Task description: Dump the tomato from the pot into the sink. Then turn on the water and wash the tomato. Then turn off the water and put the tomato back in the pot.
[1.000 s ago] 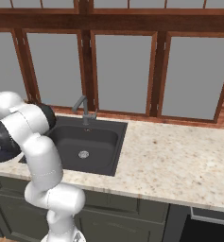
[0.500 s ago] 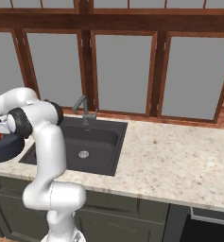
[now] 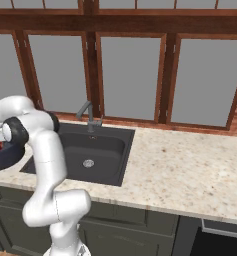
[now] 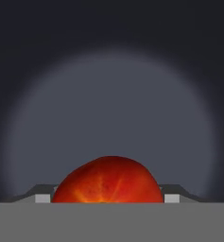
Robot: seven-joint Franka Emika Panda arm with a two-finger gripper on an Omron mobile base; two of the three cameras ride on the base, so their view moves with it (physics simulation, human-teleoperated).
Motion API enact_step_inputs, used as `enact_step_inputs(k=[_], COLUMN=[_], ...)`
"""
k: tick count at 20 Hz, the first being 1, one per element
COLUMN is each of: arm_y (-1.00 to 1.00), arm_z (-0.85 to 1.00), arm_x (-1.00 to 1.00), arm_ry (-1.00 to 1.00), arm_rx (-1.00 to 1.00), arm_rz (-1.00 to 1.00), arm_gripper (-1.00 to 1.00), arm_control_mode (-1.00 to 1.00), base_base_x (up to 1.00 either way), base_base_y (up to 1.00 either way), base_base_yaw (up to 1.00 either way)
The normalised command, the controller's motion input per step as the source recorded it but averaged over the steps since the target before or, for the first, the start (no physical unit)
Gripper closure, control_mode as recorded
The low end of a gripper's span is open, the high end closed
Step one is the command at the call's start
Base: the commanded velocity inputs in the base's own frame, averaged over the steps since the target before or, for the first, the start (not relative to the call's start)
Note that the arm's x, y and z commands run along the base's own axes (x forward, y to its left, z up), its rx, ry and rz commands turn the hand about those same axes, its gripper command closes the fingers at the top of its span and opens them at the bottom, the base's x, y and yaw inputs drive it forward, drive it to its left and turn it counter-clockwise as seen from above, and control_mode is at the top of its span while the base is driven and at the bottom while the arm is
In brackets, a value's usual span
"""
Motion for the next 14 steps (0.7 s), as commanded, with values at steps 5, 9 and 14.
enact_step_inputs(k=[5, 9, 14], arm_y=[-0.25, -0.63, -0.91], arm_z=[-0.12, 0.02, 0.14], arm_x=[0.01, -0.16, -0.33], arm_ry=[0.0, -0.01, -0.04], arm_rx=[-0.07, -0.02, 0.0], arm_rz=[0.02, 0.01, 0.01], arm_gripper=[-1.0, -1.0, -1.0], arm_control_mode=[-1.0, -1.0, -1.0], base_base_x=[0.0, 0.0, 0.0], base_base_y=[0.0, 0.0, 0.0], base_base_yaw=[0.0, 0.0, 0.0])
